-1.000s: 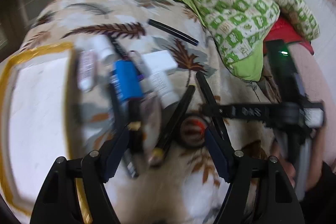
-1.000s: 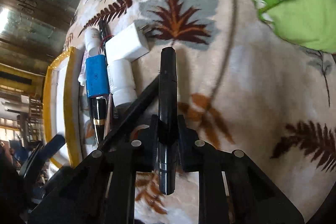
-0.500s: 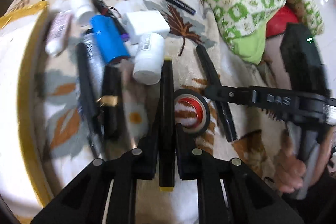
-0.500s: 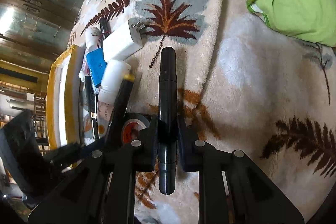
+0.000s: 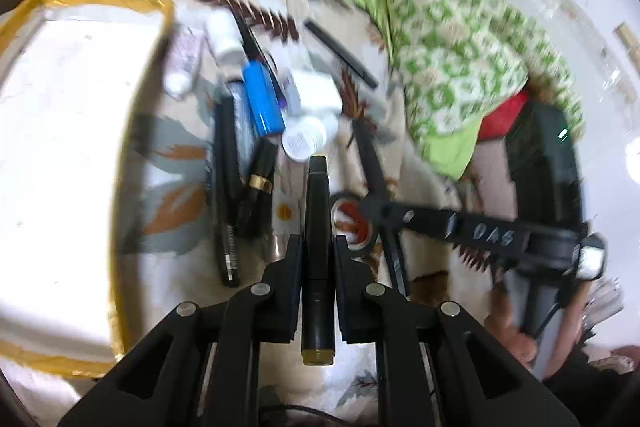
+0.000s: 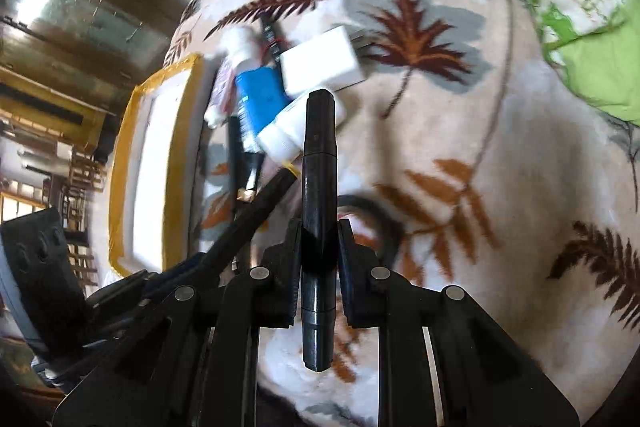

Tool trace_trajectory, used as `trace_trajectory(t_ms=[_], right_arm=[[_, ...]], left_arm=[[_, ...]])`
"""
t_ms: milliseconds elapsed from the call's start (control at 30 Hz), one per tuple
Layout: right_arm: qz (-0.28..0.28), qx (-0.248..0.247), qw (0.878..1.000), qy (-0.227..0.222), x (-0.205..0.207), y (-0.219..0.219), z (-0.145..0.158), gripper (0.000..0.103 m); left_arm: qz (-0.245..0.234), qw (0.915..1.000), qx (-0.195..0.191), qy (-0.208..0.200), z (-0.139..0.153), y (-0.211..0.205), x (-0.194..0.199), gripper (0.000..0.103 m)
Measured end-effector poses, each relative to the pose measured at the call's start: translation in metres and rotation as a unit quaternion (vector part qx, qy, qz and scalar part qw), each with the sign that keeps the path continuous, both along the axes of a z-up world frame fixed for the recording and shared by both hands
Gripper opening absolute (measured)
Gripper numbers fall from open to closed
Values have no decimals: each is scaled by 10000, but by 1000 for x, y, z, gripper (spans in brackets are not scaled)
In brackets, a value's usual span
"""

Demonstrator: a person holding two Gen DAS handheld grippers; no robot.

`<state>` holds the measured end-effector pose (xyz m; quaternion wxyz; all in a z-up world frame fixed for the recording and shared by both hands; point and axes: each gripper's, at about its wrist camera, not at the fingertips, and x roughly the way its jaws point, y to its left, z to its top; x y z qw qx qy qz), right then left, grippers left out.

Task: Organize objects
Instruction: 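Carry both black markers into the white tray and open both tools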

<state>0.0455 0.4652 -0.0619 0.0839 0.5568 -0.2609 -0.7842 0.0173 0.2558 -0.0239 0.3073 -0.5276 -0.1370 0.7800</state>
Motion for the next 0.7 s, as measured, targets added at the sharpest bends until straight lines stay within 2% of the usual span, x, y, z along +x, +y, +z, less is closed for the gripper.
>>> trace_trajectory(t_ms=[100,267,333,400,500,600,700], right_arm=[[171,4,9998,103,4,-21,7,16],[511,-235,9984,68,-4,-62,13,16],[723,-307,9968,124,-14,-85,19,16],[965,-352,9945,195,-26,-116,25,16],[1278,-344,9908,267,-42,-159,27,16],[1390,-182,9901,73,-61,-196,11,16],[1399,86,9901,-111,-72,-215,-5,16]], left_arm=[[277,9991,318,85,13,-29,5,13],[1022,9930,506,298,26,-91,8,13],[1338,9897,396,328,26,-118,2,13],[1619,9862,84,331,22,-142,-8,13],[1836,9827,-182,148,4,-164,-24,13],[1916,9807,-393,-79,-17,-170,-36,13],[1863,9801,-587,-353,-39,-170,-41,13]])
